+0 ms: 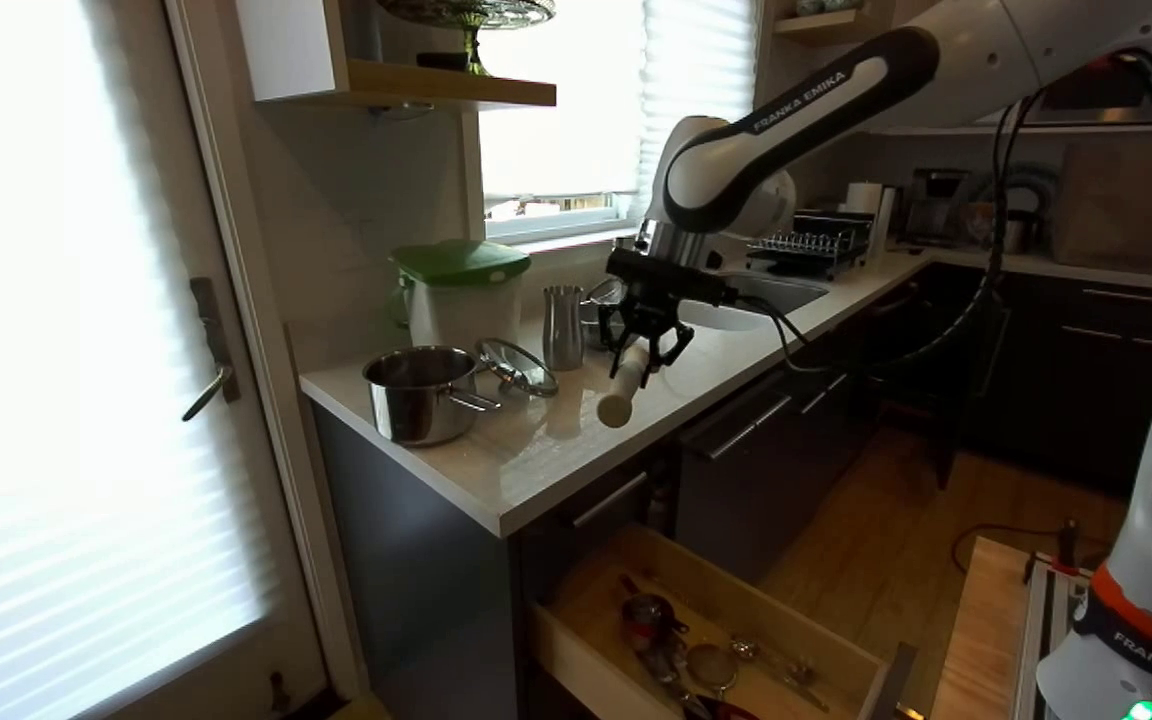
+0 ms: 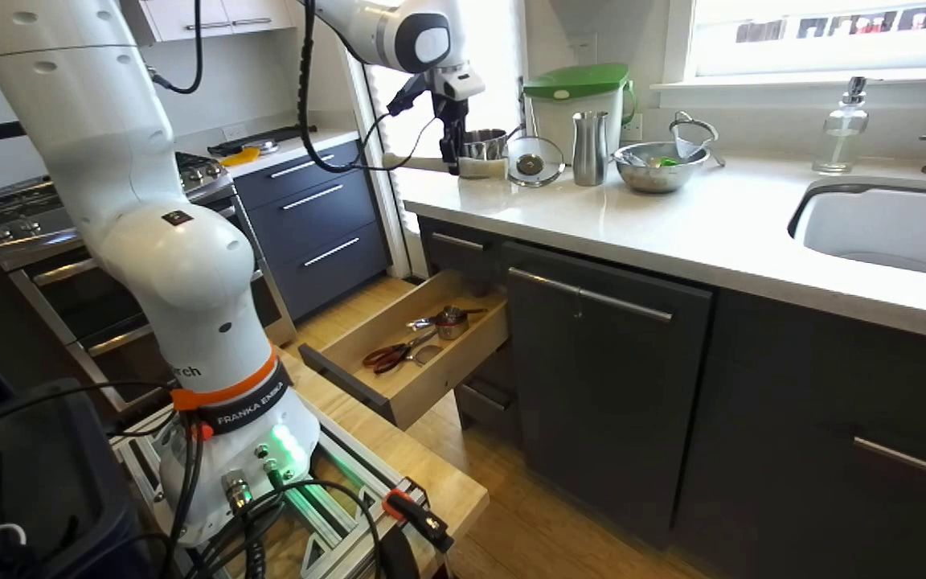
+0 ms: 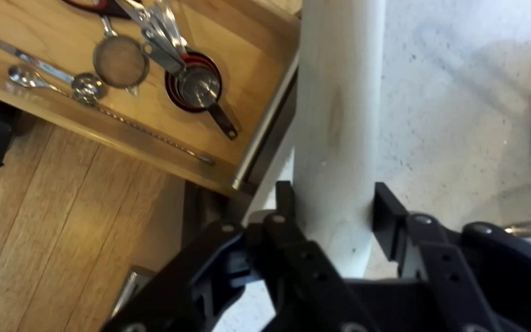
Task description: Put the wooden thing into the drawer
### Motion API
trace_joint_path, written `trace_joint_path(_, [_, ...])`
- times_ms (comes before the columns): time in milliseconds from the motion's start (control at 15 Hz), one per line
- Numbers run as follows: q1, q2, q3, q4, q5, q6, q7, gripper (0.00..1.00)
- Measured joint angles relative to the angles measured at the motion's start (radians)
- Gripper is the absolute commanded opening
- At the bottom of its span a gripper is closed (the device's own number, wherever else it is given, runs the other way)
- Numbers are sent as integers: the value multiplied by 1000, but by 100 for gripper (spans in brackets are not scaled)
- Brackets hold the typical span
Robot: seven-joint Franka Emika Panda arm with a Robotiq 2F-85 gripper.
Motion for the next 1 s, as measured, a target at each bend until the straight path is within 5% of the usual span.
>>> trace_joint_path(600, [17, -256, 64, -403, 53, -10, 18, 19])
trace_joint_path(1000, [17, -249, 7, -544, 304, 98, -174, 19])
